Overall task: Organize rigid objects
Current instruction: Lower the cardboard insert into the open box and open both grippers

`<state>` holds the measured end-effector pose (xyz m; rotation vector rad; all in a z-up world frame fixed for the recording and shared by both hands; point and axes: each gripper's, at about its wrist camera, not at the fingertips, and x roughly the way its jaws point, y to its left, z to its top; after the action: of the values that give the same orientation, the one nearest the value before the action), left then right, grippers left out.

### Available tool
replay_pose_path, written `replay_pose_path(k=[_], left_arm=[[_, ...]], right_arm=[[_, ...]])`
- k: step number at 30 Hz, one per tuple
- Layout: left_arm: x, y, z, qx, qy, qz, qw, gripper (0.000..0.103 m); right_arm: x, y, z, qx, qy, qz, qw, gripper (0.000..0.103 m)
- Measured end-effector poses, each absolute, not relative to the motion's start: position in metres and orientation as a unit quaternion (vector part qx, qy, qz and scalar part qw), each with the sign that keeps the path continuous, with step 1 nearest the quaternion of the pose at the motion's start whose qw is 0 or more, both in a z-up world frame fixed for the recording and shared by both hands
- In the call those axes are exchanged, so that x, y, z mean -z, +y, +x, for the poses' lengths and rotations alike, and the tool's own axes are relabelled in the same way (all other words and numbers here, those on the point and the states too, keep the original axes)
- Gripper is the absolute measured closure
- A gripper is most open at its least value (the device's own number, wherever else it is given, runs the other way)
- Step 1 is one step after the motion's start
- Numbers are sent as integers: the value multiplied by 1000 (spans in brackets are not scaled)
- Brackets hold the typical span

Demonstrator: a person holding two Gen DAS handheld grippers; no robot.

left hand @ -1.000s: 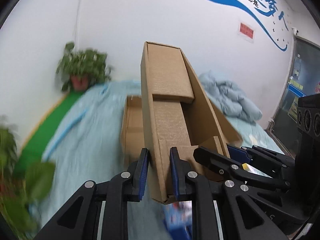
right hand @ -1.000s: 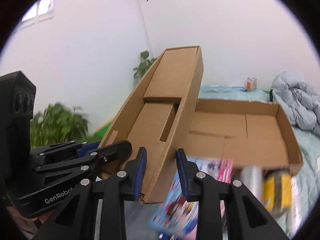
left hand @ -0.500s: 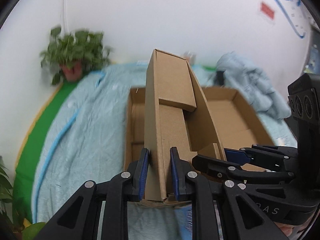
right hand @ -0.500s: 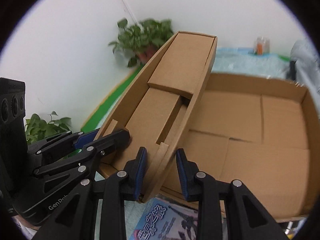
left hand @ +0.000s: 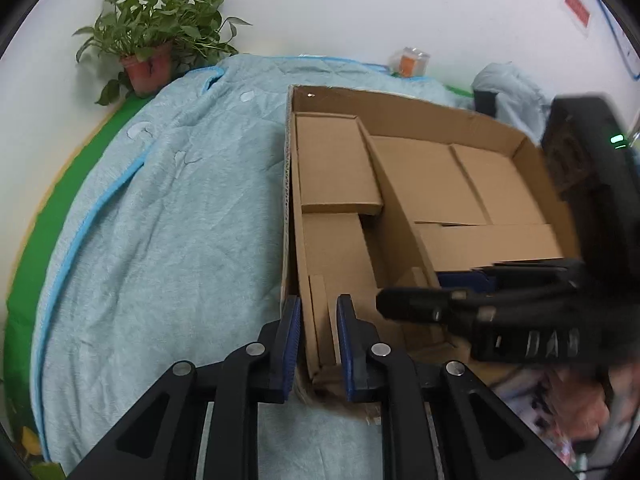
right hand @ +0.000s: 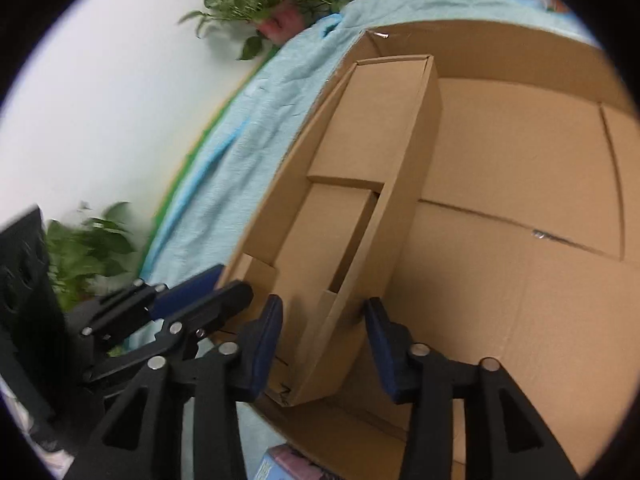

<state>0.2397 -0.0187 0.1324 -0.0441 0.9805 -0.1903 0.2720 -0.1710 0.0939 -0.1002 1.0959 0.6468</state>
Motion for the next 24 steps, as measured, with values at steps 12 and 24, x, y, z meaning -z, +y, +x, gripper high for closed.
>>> replay_pose_path(k=[12, 24], left_arm=[[-194, 4, 112, 42, 295, -3, 955, 0], [-183, -34, 30, 139, 305, -41, 941, 0]], right_arm=[[-137, -208, 205, -247, 429, -19, 869, 32], [-172, -357, 21, -115, 293, -41, 948, 19]])
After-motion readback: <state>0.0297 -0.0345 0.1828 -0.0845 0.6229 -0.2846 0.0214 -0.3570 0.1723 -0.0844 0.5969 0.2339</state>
